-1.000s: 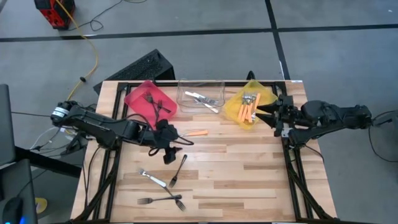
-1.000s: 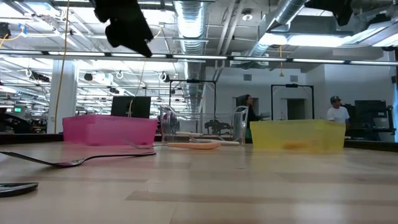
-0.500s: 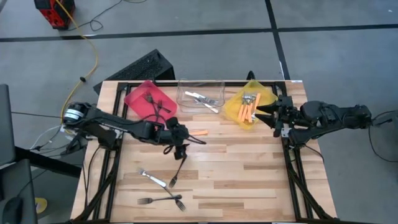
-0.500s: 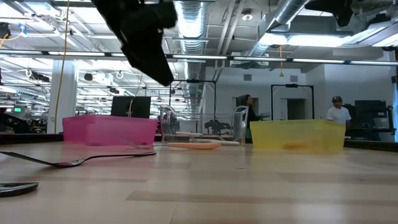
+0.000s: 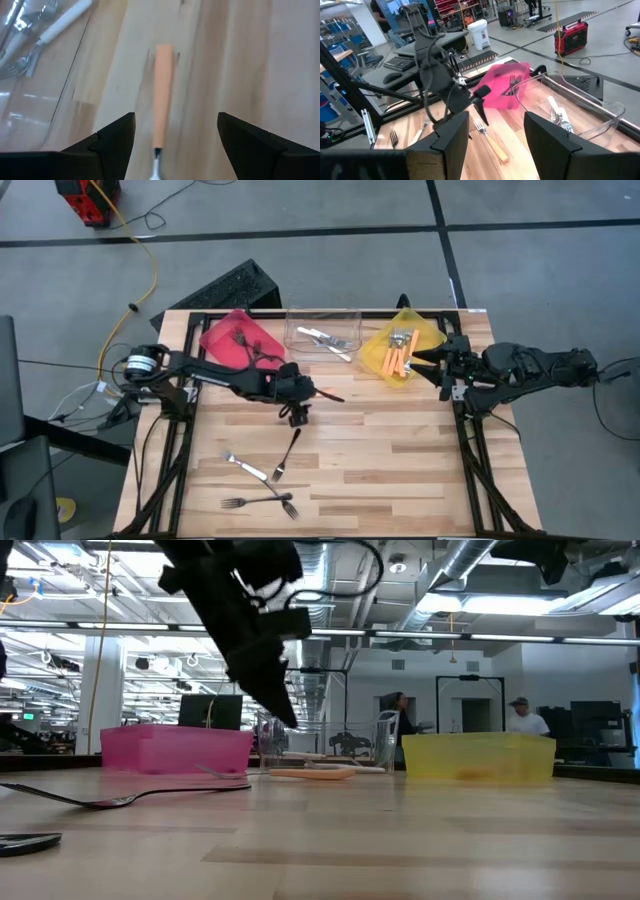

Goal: Sort silverware by color (type)
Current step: Put the orange fork into the yellow bin

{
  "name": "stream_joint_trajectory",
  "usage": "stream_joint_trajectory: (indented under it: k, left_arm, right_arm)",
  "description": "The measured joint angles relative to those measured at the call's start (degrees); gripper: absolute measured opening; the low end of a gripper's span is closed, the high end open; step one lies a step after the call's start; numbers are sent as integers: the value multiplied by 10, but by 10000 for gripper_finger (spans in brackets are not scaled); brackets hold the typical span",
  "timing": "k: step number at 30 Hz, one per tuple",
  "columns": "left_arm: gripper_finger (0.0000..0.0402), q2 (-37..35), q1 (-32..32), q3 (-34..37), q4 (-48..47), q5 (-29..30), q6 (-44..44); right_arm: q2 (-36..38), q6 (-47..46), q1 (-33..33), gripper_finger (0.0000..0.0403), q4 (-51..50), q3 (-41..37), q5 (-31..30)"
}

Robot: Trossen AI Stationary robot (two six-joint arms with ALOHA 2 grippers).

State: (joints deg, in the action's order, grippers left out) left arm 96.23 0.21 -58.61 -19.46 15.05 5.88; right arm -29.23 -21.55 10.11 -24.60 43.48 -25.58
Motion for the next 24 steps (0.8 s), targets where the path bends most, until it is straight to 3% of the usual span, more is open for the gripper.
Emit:
stream_joint_trajectory:
  k: [7,17,24]
  left_arm:
    - [265,51,38,0,24,-56,-64]
    - [240,53,89,6,33,-116,-129]
    - [235,53,74,58,49,-90,-113]
  right_arm:
    - [0,0,0,217,-8,0,0]
    - [0,1,-1,217,-20,0,-27]
    - [0,-1,-11,217,-23,0,-30]
